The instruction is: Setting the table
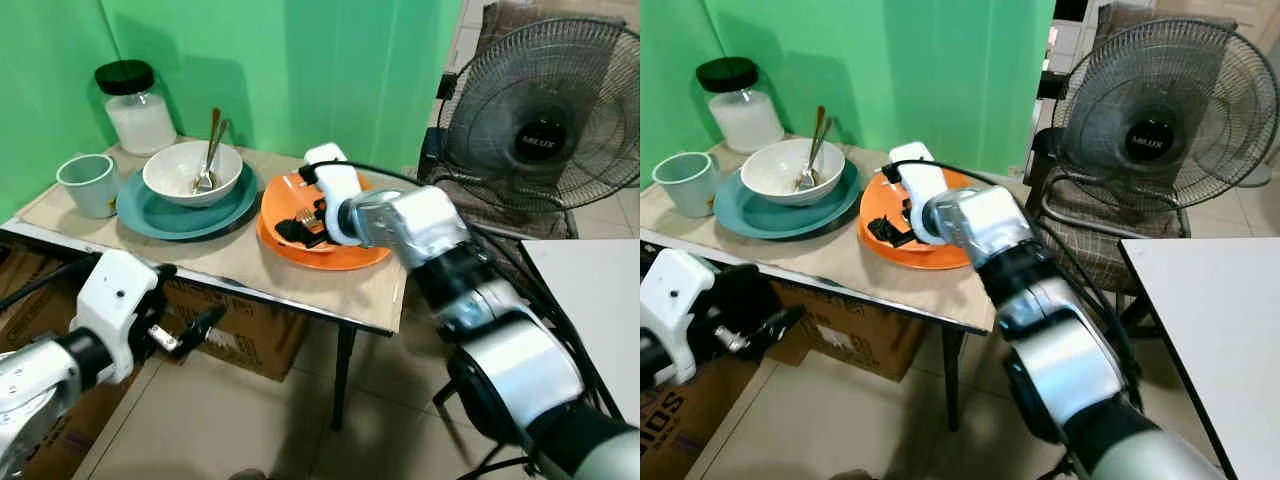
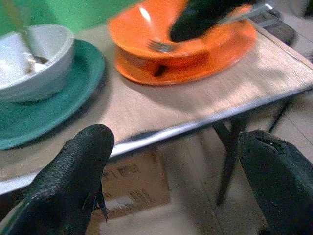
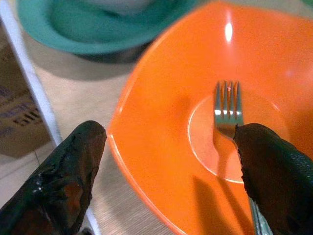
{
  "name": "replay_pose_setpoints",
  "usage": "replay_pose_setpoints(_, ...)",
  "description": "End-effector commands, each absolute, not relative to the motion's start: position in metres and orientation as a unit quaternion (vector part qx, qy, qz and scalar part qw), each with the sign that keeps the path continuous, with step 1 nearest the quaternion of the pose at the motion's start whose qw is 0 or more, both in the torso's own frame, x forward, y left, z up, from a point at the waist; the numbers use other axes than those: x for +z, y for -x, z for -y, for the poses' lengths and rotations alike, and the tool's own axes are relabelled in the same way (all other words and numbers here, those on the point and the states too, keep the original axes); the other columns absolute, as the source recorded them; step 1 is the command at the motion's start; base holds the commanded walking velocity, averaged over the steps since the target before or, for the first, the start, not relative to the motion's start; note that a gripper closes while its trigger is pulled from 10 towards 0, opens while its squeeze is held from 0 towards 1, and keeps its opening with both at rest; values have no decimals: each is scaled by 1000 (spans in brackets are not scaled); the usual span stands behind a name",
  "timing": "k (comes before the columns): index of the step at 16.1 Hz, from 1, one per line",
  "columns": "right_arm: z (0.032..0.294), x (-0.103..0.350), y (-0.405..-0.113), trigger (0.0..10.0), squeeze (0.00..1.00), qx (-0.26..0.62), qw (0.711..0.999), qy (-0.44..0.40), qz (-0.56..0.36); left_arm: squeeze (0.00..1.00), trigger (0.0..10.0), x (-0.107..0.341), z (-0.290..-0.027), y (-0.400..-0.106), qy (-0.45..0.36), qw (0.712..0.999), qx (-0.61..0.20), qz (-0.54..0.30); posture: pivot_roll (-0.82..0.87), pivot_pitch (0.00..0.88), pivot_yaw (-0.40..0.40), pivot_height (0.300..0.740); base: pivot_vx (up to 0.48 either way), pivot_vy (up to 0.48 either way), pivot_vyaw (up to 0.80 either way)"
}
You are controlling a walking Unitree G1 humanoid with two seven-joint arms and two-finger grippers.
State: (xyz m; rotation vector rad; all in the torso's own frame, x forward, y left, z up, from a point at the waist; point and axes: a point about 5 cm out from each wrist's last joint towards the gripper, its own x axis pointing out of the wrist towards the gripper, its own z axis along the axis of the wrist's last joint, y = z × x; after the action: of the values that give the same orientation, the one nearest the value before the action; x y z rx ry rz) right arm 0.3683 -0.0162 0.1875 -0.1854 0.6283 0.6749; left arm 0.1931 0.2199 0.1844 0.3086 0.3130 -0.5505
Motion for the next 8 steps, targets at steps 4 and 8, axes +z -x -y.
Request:
replay_pose_setpoints(4, 16, 189, -380, 10000, 0, 300, 897, 121, -300, 0, 10000, 191, -219, -187, -150, 928, -306, -148, 29, 72, -5, 740, 0, 0, 0)
replay_pose_setpoints(8, 20, 187, -385, 0, 0, 277, 901, 124, -310, 0, 10000, 193, -214, -188, -144, 924, -325, -142, 26, 74, -9, 740, 0, 0, 0)
